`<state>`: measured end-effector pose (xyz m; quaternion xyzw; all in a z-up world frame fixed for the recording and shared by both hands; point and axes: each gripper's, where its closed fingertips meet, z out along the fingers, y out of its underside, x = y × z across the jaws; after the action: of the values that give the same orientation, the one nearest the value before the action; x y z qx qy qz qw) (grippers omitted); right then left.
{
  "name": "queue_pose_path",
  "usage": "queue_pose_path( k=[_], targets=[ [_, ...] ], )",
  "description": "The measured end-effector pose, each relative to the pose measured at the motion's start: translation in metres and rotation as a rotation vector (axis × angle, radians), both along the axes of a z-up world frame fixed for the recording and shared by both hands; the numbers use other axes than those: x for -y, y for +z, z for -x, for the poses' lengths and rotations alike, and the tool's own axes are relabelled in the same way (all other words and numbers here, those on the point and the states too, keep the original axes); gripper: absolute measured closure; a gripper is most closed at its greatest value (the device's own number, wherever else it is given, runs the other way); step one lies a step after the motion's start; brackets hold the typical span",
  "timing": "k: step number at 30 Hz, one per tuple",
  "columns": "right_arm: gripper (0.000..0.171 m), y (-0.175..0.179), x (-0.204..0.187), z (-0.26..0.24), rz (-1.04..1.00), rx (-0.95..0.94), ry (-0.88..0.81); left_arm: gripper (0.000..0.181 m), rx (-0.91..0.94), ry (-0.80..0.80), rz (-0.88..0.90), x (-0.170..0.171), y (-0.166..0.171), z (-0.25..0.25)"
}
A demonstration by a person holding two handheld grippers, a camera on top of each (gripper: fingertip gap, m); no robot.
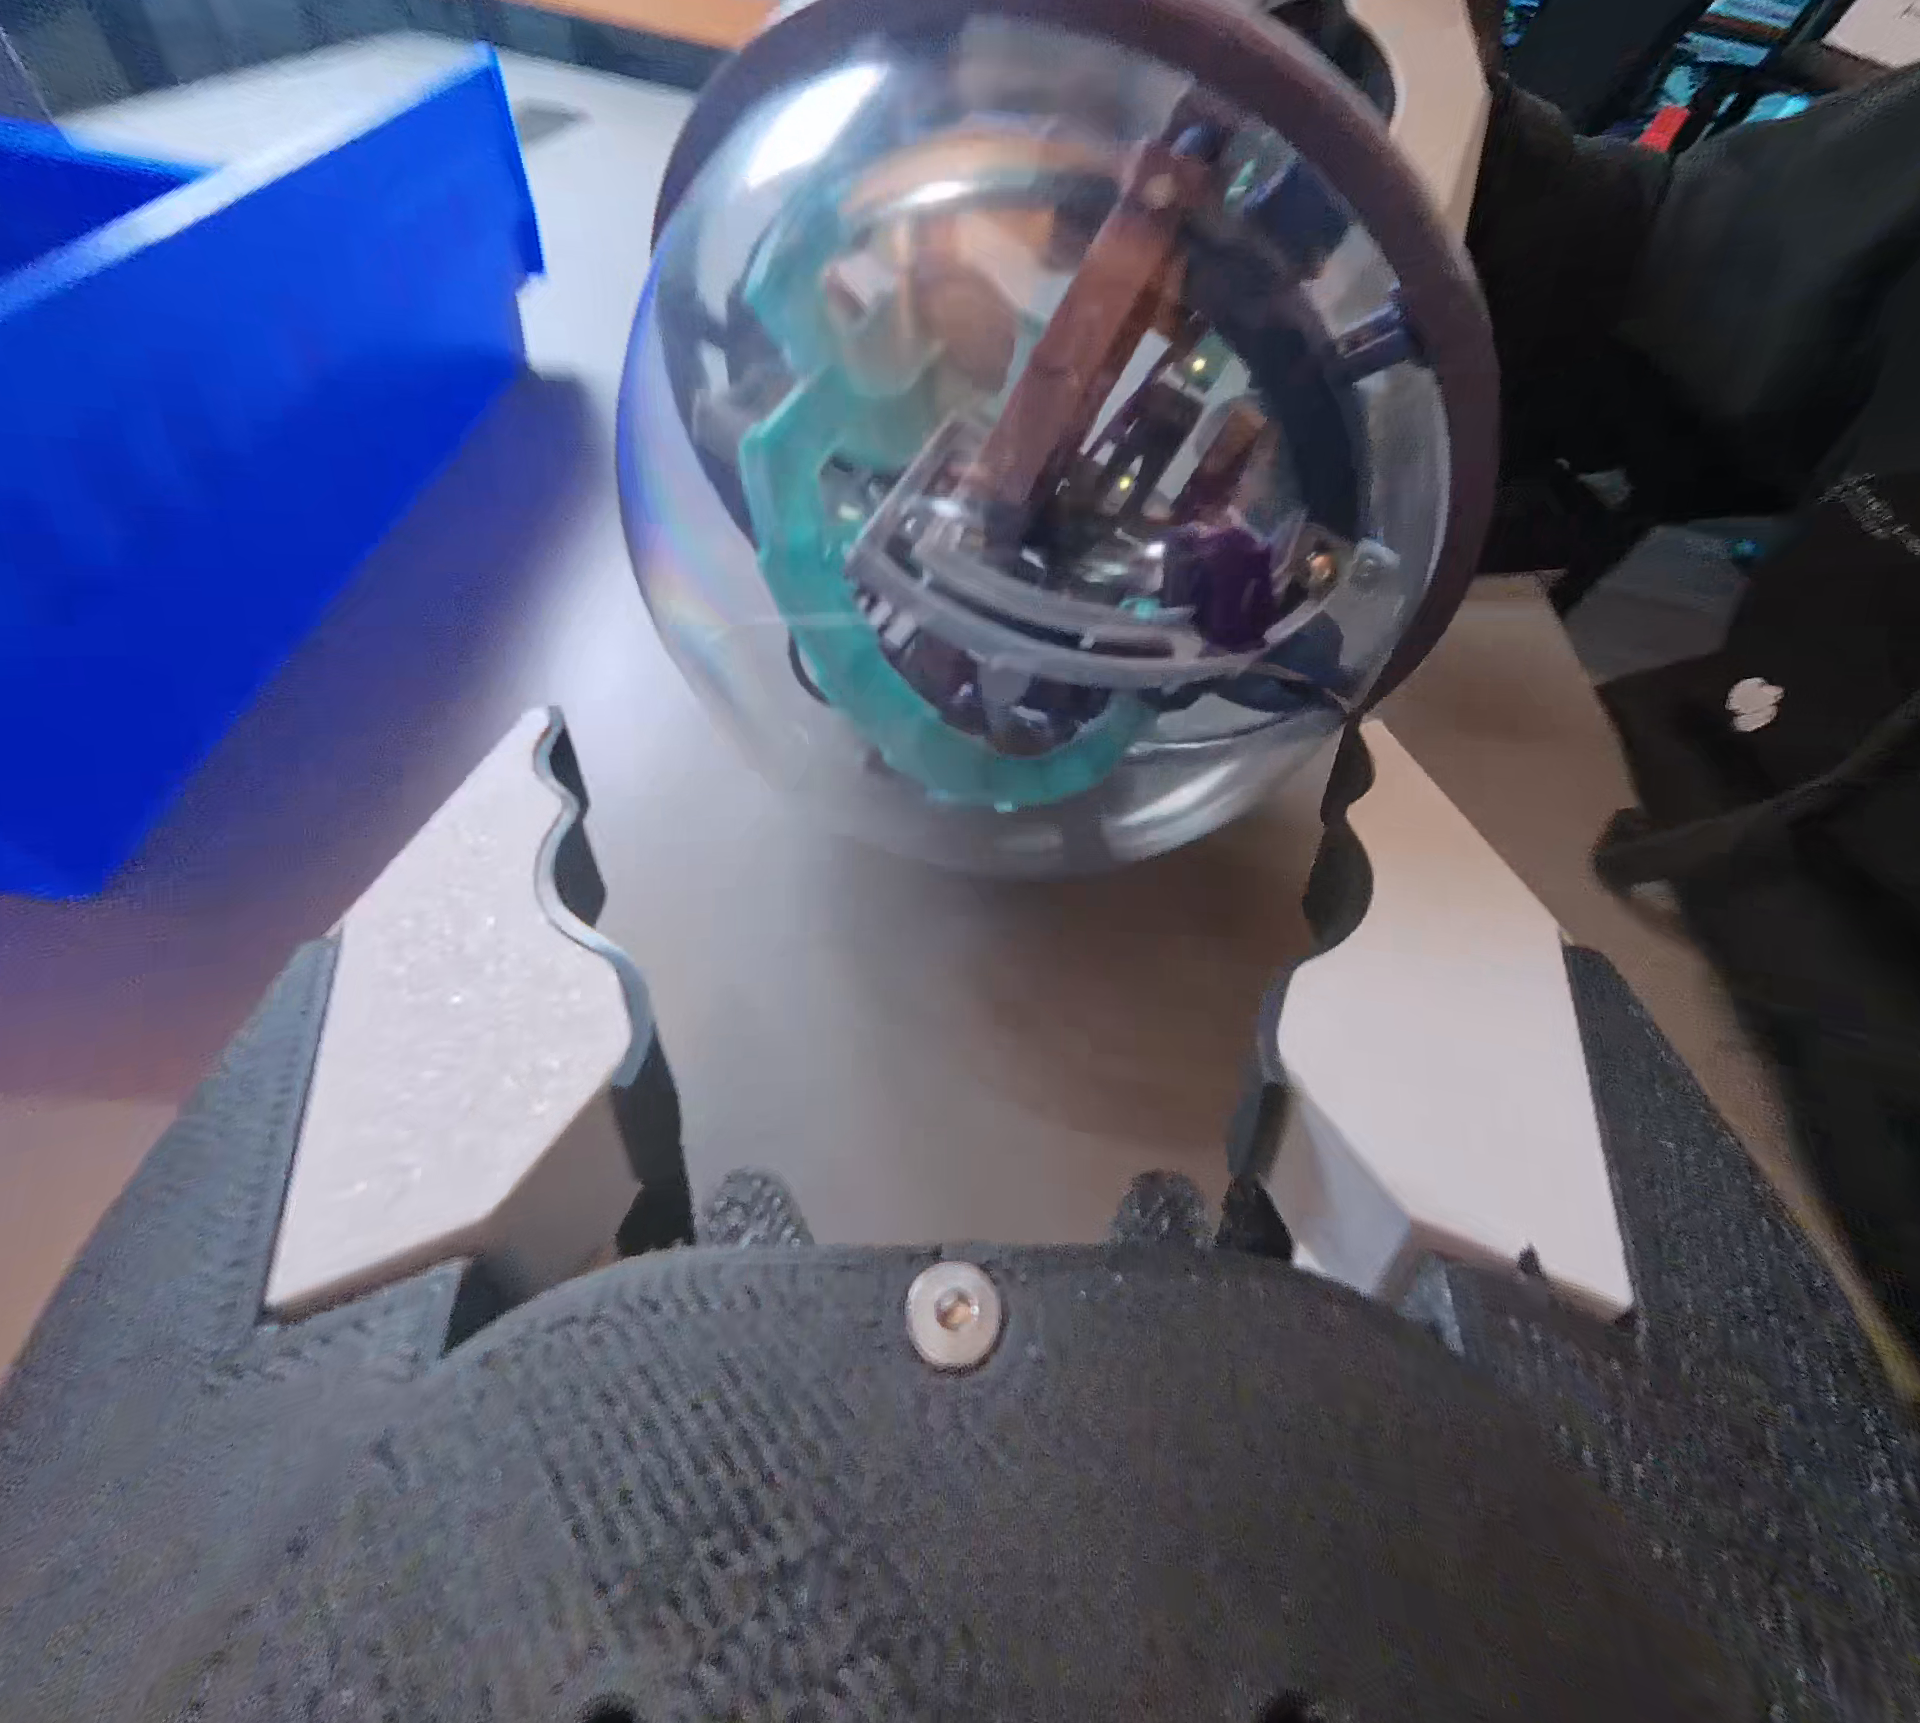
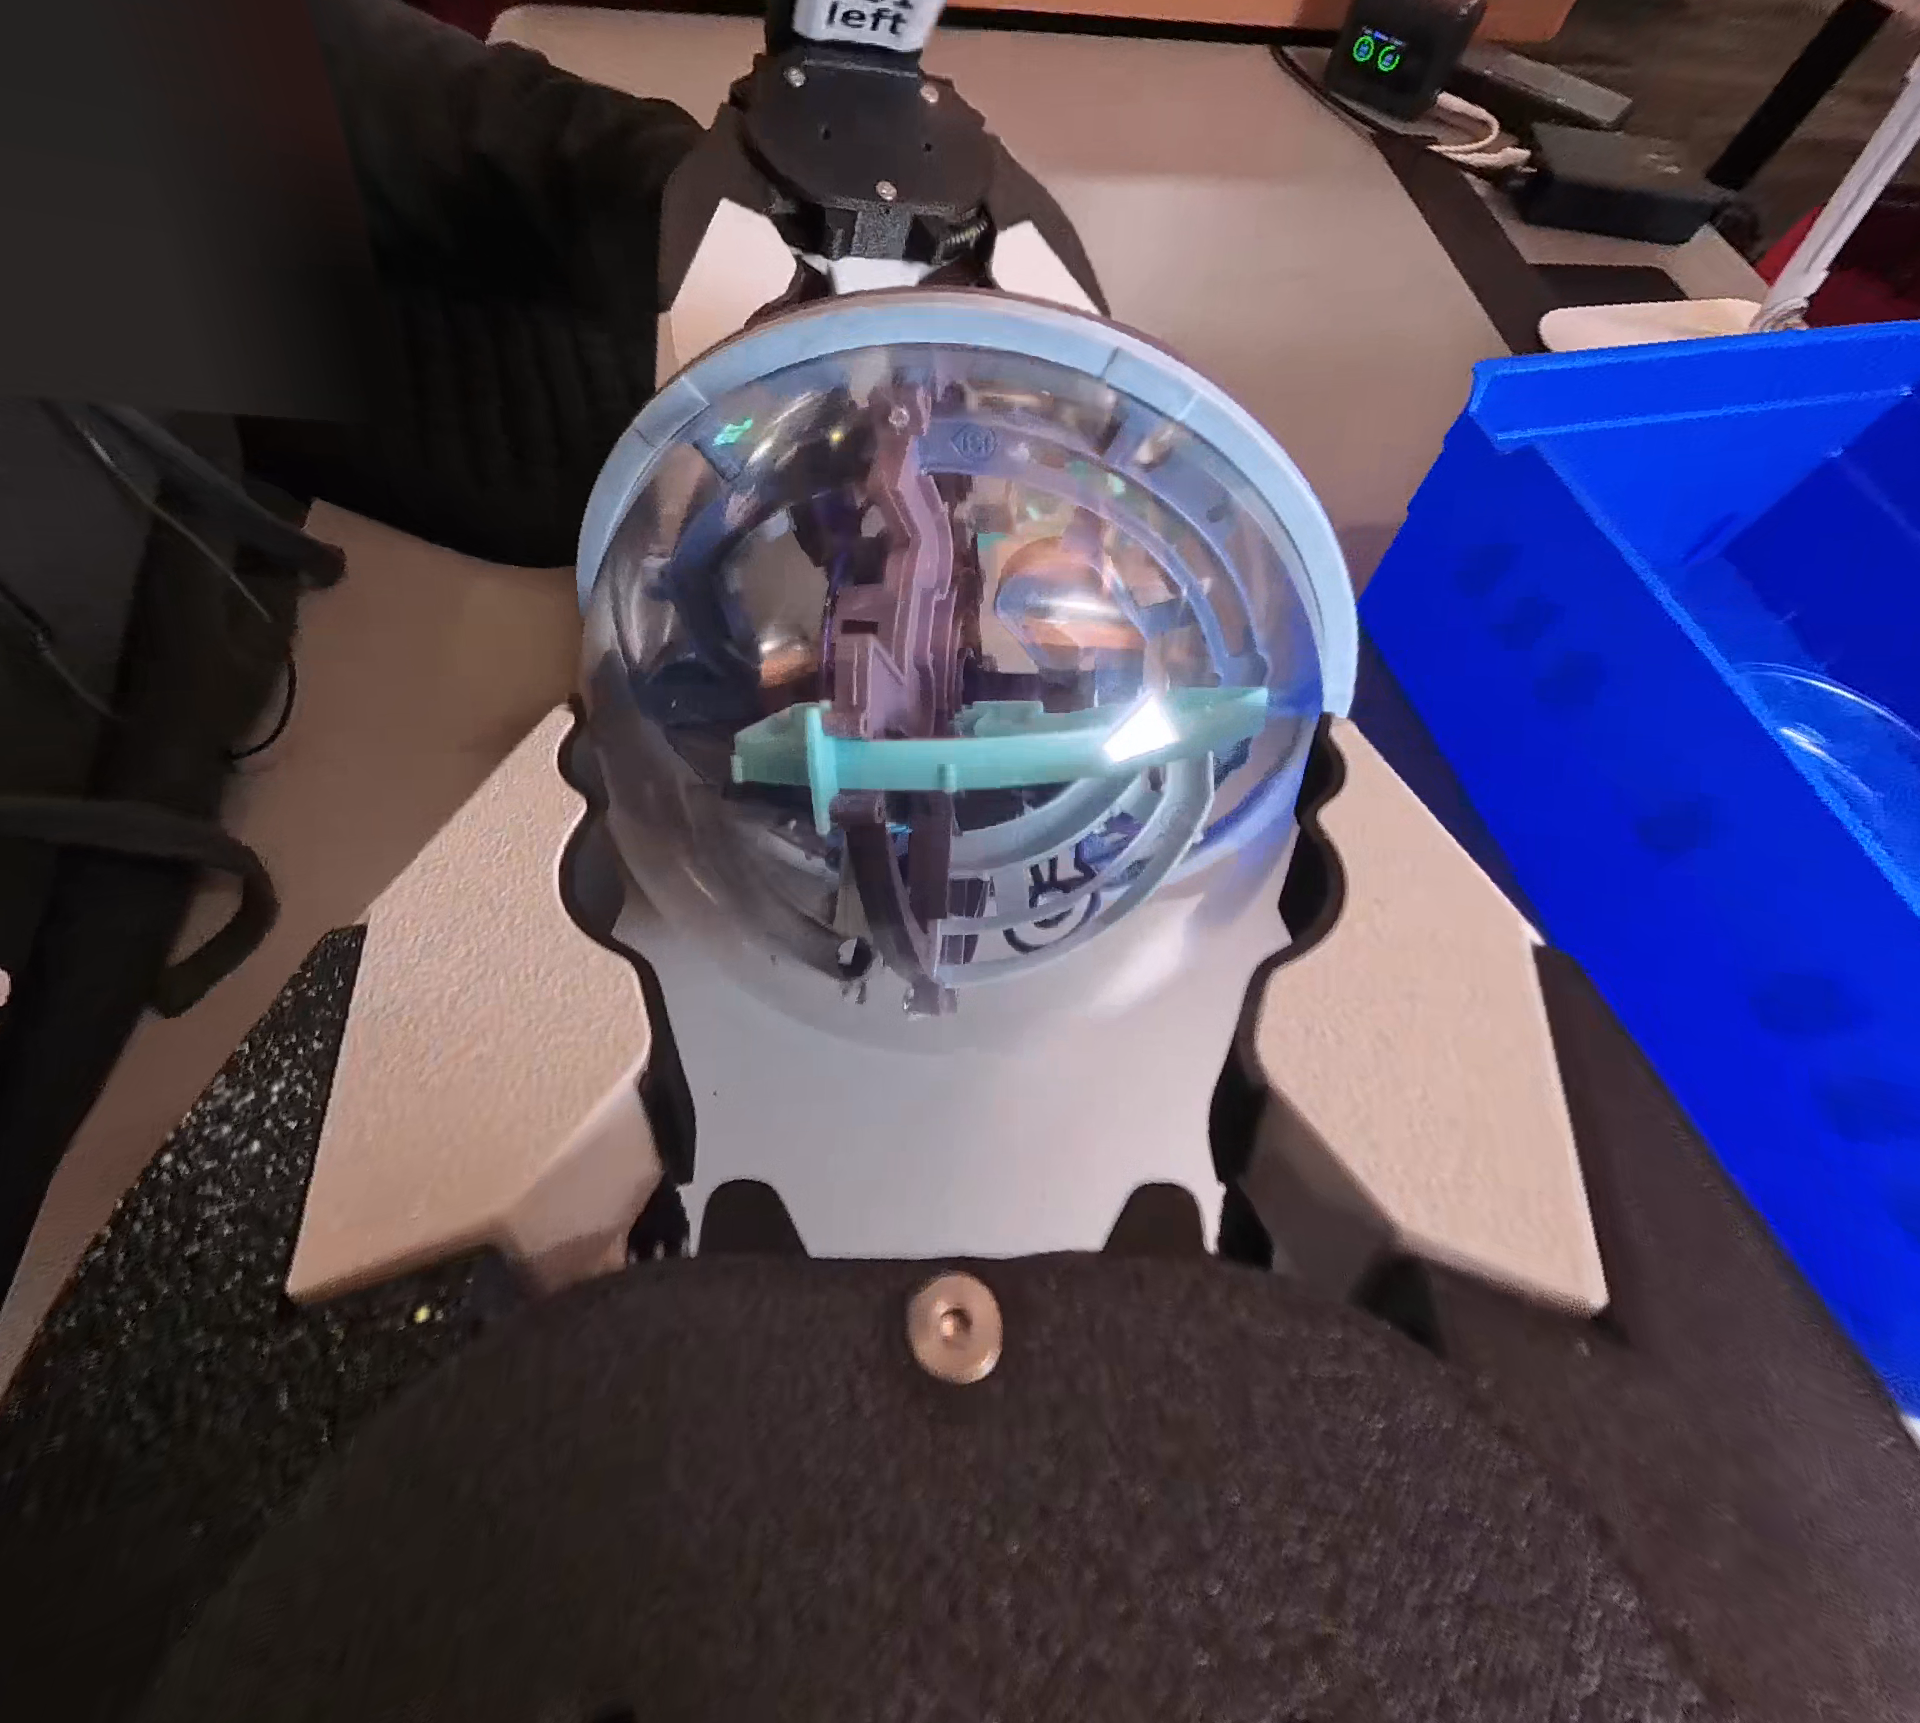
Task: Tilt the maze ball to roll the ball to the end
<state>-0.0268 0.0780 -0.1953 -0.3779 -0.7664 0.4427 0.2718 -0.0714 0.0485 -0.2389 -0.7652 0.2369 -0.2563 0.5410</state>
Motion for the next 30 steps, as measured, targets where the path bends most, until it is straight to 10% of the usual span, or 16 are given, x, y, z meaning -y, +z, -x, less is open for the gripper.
queue_pose_path(
  k=[5, 23, 30],
  targets=[
    [0.042, 0.000, 0.003, 0.012, 0.041, 0.012, 0.031, 0.046, -0.062, -0.001, -0.122, -0.001, 0.009, -0.009],
    [0.045, -0.026, -0.025, 0.002, 0.137, -0.069, -0.166, 0.055, 0.381, 0.043, 0.314, -0.008, -0.014, -0.007],
    [0.052, -0.019, -0.034, 0.004, 0.231, -0.063, -0.166, 0.044, 0.043, 0.090, 0.112, -0.008, -0.016, 0.016]
  ],
)
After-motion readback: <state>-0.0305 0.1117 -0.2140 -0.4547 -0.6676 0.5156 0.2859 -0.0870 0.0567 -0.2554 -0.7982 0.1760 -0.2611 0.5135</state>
